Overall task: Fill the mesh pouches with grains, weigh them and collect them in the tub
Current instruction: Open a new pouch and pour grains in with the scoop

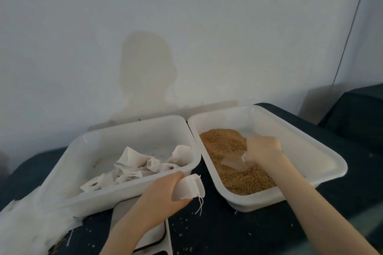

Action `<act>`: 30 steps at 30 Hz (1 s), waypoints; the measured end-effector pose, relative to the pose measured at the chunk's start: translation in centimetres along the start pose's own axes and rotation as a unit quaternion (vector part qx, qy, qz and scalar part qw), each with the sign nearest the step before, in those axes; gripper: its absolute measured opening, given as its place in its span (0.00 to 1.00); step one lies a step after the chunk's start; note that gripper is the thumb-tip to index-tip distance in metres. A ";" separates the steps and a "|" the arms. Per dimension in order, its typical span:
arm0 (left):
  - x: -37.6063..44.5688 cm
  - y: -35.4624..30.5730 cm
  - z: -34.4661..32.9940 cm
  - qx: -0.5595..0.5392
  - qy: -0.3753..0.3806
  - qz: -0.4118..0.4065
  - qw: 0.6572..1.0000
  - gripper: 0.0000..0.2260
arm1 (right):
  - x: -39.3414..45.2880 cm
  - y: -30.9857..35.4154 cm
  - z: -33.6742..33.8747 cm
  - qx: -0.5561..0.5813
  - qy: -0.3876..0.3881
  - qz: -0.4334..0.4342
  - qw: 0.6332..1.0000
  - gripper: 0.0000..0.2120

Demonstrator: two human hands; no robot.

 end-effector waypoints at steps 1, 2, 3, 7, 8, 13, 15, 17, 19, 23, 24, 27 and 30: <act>0.0 0.0 -0.1 -0.002 0.002 0.003 1.000 0.09 | 0.2 0.3 0.3 -0.007 0.007 0.000 1.000 0.04; -0.1 0.0 -0.2 -0.005 0.004 0.005 1.000 0.09 | 0.5 0.6 0.4 -0.010 0.016 0.003 1.000 0.04; -0.1 0.0 -0.3 -0.008 0.004 0.005 1.000 0.09 | 0.9 0.9 0.5 -0.007 0.027 0.009 1.000 0.04; -0.3 0.0 -0.2 -0.019 0.004 0.001 1.000 0.07 | 2.3 2.6 -0.5 0.017 0.027 0.038 0.999 0.07; -0.3 0.1 -0.2 -0.021 0.005 0.003 1.000 0.07 | 2.5 3.1 -0.9 0.034 0.024 0.046 0.998 0.08; -0.7 0.4 -0.2 -0.021 0.008 0.007 1.000 0.07 | 3.2 3.4 -2.5 0.139 0.023 0.051 0.989 0.09; -0.8 0.6 -0.2 -0.022 0.005 0.010 1.000 0.07 | 3.3 2.8 -2.9 0.174 0.025 0.040 0.984 0.11; -0.8 0.6 -0.2 -0.021 0.000 0.013 1.000 0.07 | 3.3 2.3 -3.1 0.198 0.021 0.032 0.979 0.12; -0.8 0.6 -0.2 -0.020 -0.003 0.016 1.000 0.07 | 3.3 2.2 -3.2 0.216 -0.002 0.023 0.976 0.13; -0.9 0.7 -0.4 -0.021 -0.001 0.020 1.000 0.07 | 3.3 2.0 -3.0 0.245 -0.059 0.003 0.968 0.13; -0.9 0.7 -0.4 -0.021 0.000 0.020 1.000 0.07 | 3.3 2.0 -3.0 0.246 -0.063 -0.001 0.967 0.13; -0.9 0.7 -0.3 -0.020 -0.002 0.015 1.000 0.07 | 3.1 1.6 -3.1 0.224 -0.063 -0.020 0.972 0.12; -0.9 0.8 -0.2 -0.017 -0.007 0.010 1.000 0.06 | 3.2 1.2 -3.0 0.222 -0.082 -0.042 0.971 0.12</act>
Point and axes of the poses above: each hand's wrist, its own x-axis towards the middle knuckle, its own z-axis out of the back of the hand, y = z × x, the point moved 2 cm from there along x, towards the middle knuckle, and after that the axes turned 1 degree about z, right-handed, at the moved point
